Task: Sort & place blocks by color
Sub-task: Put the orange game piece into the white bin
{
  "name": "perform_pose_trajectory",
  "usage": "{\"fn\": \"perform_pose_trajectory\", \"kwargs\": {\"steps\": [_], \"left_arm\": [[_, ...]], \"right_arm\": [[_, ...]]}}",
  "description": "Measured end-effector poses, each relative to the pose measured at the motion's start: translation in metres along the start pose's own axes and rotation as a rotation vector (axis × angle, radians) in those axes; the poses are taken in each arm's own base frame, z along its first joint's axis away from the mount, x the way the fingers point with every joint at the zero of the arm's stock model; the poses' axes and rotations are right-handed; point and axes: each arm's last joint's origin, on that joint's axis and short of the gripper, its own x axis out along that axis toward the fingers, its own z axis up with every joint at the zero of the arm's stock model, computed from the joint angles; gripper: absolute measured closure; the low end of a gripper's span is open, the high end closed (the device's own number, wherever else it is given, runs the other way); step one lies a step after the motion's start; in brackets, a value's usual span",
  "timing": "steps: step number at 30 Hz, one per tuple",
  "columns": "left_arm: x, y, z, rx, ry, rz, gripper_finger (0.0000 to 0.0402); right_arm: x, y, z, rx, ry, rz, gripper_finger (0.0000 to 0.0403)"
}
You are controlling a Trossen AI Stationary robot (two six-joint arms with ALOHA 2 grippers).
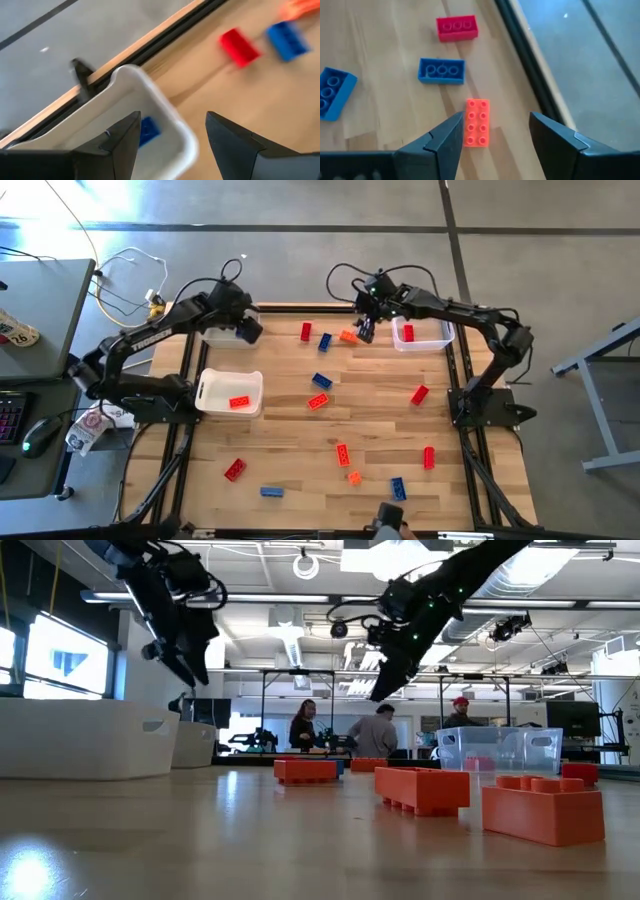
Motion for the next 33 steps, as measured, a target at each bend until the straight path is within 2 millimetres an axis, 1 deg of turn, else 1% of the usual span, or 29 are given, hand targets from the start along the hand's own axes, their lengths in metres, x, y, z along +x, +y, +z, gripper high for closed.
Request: {"fn": "perform_pose_trajectory", "kwargs": {"steps": [7, 15, 18, 26, 33], "left_arm": [[-0.021, -0.017, -0.003, 0.045, -0.052, -0.146, 0.0194], [-0.035, -0.034, -0.007, 0.086, -0.077, -0.223, 0.0193], [-0.038, -0.038, -0.008, 0.089, -0.081, -0.24, 0.0194], [-0.04, -0.046, -0.011, 0.117, -0.076, -0.264, 0.0194], [-0.041, -0.048, -0.011, 0.133, -0.073, -0.272, 0.0193]], "right_arm": [[0.028, 0.009, -0.006, -0.001, 0.065, 0.024, 0.0192], [0.057, 0.013, -0.018, -0.002, 0.157, 0.016, 0.0192], [0.066, 0.013, -0.022, -0.001, 0.189, -0.002, 0.0192], [0.089, 0.016, -0.033, -0.004, 0.236, 0.019, 0.0192], [0.094, 0.016, -0.035, -0.007, 0.25, -0.007, 0.0192]]}}
